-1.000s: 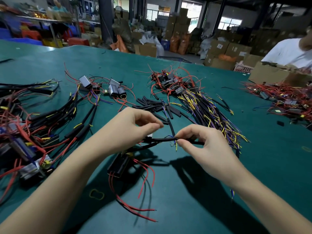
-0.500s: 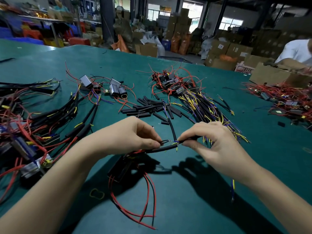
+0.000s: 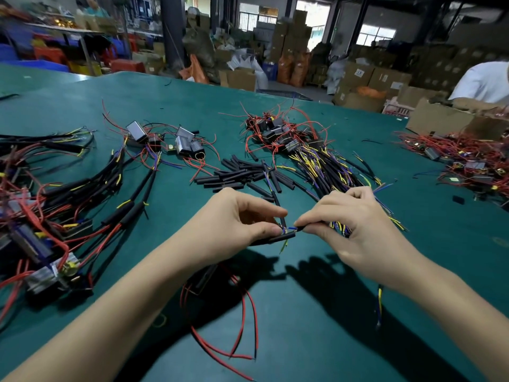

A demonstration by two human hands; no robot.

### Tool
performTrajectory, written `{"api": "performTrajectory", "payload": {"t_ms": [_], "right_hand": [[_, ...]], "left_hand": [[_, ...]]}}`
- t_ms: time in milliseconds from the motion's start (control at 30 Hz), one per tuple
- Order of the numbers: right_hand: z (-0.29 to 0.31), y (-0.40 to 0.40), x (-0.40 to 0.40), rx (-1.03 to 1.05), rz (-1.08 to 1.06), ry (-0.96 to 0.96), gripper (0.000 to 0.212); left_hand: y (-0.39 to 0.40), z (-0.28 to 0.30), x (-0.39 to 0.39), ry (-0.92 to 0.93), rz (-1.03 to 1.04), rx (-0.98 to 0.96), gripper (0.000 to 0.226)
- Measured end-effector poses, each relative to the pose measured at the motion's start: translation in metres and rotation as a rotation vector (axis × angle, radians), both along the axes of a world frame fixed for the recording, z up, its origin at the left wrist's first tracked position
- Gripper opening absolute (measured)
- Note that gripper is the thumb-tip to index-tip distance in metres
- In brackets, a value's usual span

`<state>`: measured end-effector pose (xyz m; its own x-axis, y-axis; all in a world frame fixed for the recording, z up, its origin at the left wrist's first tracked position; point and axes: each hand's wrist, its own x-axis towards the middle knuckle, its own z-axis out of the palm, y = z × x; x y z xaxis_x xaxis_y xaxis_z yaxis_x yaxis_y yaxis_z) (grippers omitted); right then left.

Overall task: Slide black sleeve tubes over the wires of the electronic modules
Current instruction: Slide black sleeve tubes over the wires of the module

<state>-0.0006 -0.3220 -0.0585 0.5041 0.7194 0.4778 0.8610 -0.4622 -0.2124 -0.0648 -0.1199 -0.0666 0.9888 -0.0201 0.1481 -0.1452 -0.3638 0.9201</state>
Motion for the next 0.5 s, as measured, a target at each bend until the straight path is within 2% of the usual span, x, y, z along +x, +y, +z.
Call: {"api": "performTrajectory", "payload": {"t_ms": [167,300,500], "right_hand": [[-0.0018,-0.0001,0.0013,-0.048,0.002,-0.053,0.018],[0.0004,0.0016,0.0029,-0.062,0.009,-0.084,0.018],[0.0071,0.001,0.0054,-0.085,0.01,-0.183,0.015]], "left_hand": [[0.0127,0.0054,-0.0003,0.145,-0.017,0.073,0.014],[0.0097,0.0061,-0.0007,0.072,0.002,0.093,0.017],[0.0041,0.0028,-0.0017,-0.029,-0.068,-0.015,0.014]]}}
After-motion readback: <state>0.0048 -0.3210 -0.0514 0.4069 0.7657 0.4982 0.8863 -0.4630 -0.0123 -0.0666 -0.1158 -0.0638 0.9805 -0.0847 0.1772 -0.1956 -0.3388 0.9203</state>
